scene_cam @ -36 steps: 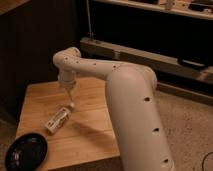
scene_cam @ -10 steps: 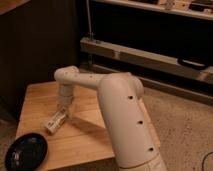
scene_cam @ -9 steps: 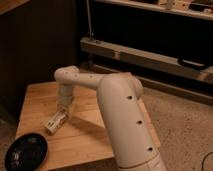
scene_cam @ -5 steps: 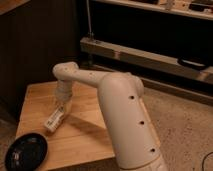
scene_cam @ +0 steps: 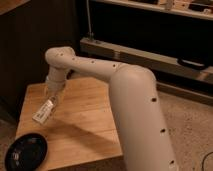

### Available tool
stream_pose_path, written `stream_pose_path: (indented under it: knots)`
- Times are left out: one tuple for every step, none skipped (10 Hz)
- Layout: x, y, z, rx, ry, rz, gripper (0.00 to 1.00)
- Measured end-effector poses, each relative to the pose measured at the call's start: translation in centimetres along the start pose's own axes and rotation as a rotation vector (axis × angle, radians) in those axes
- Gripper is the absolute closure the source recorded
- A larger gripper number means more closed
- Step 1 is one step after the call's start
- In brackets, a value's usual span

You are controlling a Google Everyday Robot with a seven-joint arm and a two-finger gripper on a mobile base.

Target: Place the bottle in the ceramic bowl

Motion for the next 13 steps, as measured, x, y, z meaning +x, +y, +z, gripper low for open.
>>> stream_pose_path:
  knots:
    - [-1.9,-0.7,-0.3,0.003,-0.016,-0.048,1.0]
    - [-4.3,-1.2,-0.3,-0.004,-0.037,-0.117,1.0]
    - [-6.0,-1.6,0.0,-0.01,-0.053,-0.162,1.0]
    - [-6.0,-1.5,0.0,-0.011,-0.054,-0.165,1.0]
    - [-5.9,-1.5,-0.1,-0.01,-0.052,-0.163,1.0]
    - [-6.1,-1.6,0.0,-0.011,-0.054,-0.166,1.0]
    - [-6.0,-1.6,0.0,-0.011,-0.054,-0.166,1.0]
    - [-5.9,-1.5,0.0,-0.012,-0.054,-0.162,1.0]
    - [-6.0,-1.6,0.1,-0.016,-0.056,-0.169,1.0]
    - [-6.5,-2.1,0.5,-0.021,-0.053,-0.184,1.0]
    - [-7.6,-2.8,0.9,-0.026,-0.046,-0.201,1.0]
    - [-9.3,-3.4,1.5,-0.034,-0.033,-0.215,1.0]
    - [-10.9,-4.0,2.2,-0.044,-0.018,-0.225,1.0]
